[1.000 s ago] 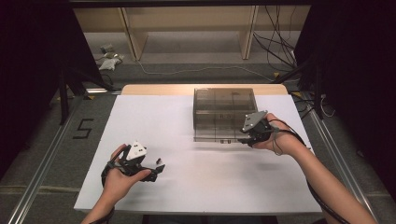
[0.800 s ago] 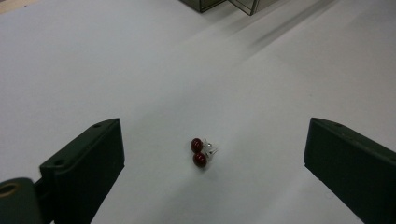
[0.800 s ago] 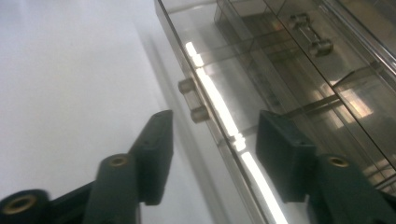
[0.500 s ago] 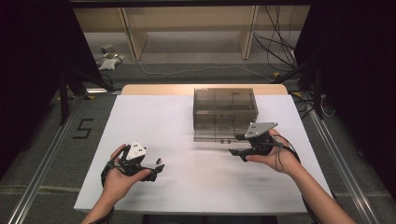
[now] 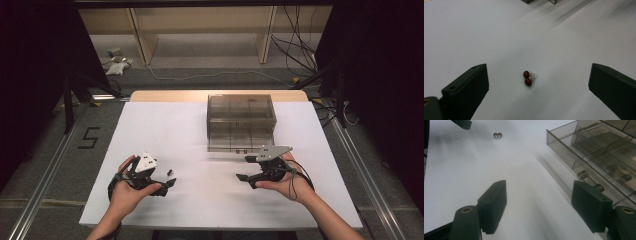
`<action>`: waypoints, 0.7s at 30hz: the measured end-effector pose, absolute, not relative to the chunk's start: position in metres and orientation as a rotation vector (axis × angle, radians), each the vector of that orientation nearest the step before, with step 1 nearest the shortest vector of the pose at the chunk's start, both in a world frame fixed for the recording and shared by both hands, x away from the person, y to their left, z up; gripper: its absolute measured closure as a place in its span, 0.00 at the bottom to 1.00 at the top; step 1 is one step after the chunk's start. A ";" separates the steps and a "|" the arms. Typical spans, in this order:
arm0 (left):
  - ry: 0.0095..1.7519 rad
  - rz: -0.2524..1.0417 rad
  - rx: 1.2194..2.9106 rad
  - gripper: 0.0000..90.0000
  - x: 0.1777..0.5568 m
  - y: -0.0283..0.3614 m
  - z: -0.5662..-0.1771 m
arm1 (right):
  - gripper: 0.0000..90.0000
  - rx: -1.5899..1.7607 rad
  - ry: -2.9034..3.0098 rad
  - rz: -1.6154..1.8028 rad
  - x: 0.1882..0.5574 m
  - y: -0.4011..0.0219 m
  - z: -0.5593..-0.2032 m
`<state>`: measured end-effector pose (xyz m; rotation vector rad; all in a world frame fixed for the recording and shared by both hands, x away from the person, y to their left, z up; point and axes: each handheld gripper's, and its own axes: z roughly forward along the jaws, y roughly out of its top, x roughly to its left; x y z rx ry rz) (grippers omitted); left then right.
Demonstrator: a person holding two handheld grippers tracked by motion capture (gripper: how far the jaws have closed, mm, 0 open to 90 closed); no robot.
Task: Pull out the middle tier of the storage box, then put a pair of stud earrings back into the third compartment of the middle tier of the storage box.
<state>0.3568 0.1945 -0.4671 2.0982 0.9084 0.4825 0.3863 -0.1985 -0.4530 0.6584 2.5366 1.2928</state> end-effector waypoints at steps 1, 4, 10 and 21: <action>0.908 0.483 2.098 0.02 0.357 0.195 -0.467 | 0.33 0.658 2.537 1.293 0.386 -0.198 -0.453; 0.907 0.480 2.103 0.02 0.356 0.194 -0.467 | 0.33 0.667 2.531 1.295 0.386 -0.199 -0.453; 0.901 0.472 2.098 0.00 0.356 0.194 -0.466 | 0.33 0.682 2.520 1.314 0.387 -0.203 -0.453; 0.890 0.449 2.105 0.00 0.357 0.195 -0.467 | 0.33 0.682 2.507 1.346 0.389 -0.200 -0.453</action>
